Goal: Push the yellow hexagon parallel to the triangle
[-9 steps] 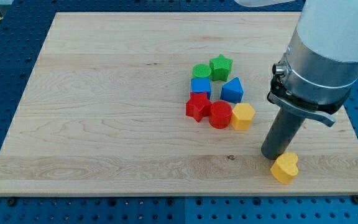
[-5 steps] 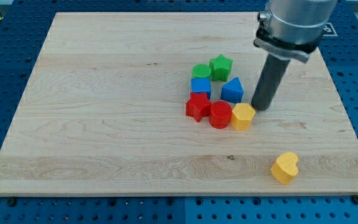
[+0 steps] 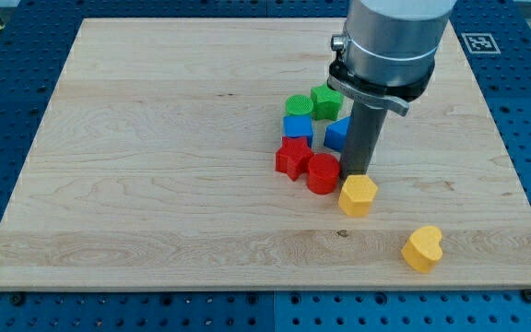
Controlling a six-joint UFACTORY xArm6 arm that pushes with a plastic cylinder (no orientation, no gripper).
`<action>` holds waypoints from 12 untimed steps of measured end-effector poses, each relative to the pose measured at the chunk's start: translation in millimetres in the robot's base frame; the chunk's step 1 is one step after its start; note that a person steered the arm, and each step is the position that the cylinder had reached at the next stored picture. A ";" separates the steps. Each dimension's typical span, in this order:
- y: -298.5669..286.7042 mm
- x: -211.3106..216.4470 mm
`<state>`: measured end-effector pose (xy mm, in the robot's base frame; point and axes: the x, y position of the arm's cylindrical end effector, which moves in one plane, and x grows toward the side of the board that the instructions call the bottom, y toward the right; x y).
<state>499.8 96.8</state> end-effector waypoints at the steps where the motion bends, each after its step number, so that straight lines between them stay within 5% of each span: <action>1: 0.0 0.0; 8: 2.6 64.9; 12: -1.8 -28.2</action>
